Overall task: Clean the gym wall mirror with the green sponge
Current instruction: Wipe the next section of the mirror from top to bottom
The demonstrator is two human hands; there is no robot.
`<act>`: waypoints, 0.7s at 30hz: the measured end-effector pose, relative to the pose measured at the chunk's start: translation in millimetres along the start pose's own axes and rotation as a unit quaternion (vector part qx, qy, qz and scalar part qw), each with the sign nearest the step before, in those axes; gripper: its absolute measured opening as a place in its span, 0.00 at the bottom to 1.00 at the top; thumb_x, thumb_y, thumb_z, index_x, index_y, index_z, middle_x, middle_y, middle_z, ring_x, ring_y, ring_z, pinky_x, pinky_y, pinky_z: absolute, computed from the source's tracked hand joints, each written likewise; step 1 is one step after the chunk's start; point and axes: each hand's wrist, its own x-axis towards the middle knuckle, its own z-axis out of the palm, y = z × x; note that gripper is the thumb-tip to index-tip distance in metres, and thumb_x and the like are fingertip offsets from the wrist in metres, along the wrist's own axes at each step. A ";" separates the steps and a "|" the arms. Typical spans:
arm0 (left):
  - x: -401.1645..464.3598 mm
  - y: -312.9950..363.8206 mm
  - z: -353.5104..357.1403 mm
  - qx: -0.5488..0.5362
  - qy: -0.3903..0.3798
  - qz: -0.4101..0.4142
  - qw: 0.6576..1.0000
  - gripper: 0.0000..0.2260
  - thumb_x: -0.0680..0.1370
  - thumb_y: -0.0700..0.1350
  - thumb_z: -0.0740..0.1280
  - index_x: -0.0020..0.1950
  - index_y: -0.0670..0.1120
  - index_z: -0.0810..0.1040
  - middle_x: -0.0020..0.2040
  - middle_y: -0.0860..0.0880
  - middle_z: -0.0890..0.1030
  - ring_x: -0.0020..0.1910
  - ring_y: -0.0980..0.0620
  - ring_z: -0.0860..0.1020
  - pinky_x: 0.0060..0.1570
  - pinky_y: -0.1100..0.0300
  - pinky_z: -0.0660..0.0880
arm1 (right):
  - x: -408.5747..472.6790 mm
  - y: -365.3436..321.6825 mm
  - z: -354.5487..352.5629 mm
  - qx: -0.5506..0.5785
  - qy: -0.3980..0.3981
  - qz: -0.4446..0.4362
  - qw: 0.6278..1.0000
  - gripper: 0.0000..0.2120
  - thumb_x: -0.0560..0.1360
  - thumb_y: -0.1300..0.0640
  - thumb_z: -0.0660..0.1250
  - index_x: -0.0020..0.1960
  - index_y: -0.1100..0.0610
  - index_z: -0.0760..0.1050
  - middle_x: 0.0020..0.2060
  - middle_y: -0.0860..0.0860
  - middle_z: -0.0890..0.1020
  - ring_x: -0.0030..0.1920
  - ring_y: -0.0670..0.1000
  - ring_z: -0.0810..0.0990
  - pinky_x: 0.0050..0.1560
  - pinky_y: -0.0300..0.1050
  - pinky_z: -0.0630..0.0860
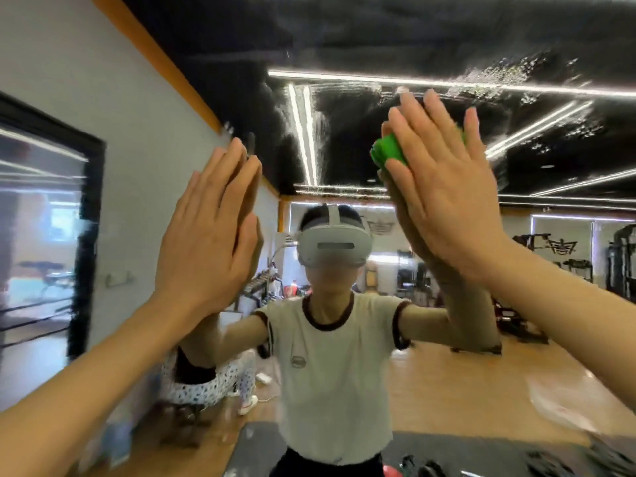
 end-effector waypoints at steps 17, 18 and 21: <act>0.1 -1.4 0.4 0.000 -0.009 -0.010 1.000 0.26 0.84 0.49 0.52 0.82 0.44 0.57 0.83 0.48 0.54 0.82 0.51 0.50 0.80 0.58 0.45 | -18.3 -2.3 0.7 0.012 0.023 0.025 0.999 0.27 0.86 0.48 0.45 0.80 0.59 0.60 0.79 0.56 0.61 0.80 0.58 0.54 0.78 0.57 0.40; 0.0 -0.9 -0.1 0.000 -0.010 -0.010 1.000 0.26 0.84 0.48 0.52 0.82 0.44 0.57 0.83 0.48 0.54 0.82 0.50 0.51 0.80 0.58 0.45 | -25.2 -5.2 1.1 0.024 0.018 0.029 0.999 0.27 0.86 0.48 0.44 0.80 0.60 0.59 0.80 0.56 0.60 0.81 0.57 0.53 0.79 0.57 0.40; -0.4 0.2 -1.9 0.004 -0.009 -0.006 1.000 0.26 0.84 0.47 0.53 0.82 0.43 0.57 0.83 0.46 0.55 0.82 0.49 0.51 0.80 0.58 0.44 | -78.7 -15.7 1.0 -0.003 -0.021 -0.031 0.999 0.26 0.86 0.49 0.45 0.80 0.60 0.58 0.80 0.57 0.59 0.81 0.57 0.53 0.80 0.56 0.41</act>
